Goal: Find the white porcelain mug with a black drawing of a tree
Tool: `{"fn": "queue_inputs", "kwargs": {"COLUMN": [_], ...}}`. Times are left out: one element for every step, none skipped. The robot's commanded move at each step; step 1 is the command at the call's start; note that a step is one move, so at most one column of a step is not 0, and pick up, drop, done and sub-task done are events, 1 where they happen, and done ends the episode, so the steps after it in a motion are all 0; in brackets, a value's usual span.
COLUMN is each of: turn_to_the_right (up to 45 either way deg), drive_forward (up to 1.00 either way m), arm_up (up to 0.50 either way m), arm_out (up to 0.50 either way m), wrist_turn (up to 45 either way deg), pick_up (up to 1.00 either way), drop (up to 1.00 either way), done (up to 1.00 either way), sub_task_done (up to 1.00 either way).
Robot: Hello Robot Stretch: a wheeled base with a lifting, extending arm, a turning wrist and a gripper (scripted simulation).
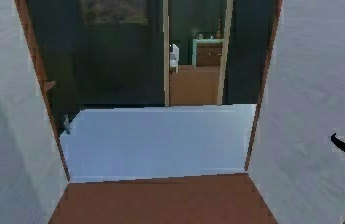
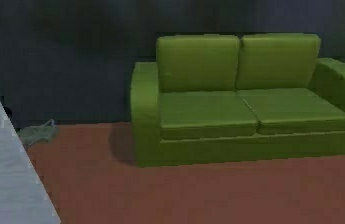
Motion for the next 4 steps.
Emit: {"fn": "queue_inputs", "kwargs": {"turn_to_the_right": [3.0,0.0,0.0,3.0], "drive_forward": [0.0,1.0,1.0,0.0], "arm_up": [0.0,0.0,0.0,0.0], "arm_out": [0.0,0.0,0.0,0.0], "wrist_turn": [0.0,0.0,0.0,0.0], "pick_up": [0.0,0.0,0.0,0.0], "drop": [0.0,0.0,0.0,0.0], "done": [0.0,0.0,0.0,0.0], "sub_task_done": [0.0,0.0,0.0,0.0]}}
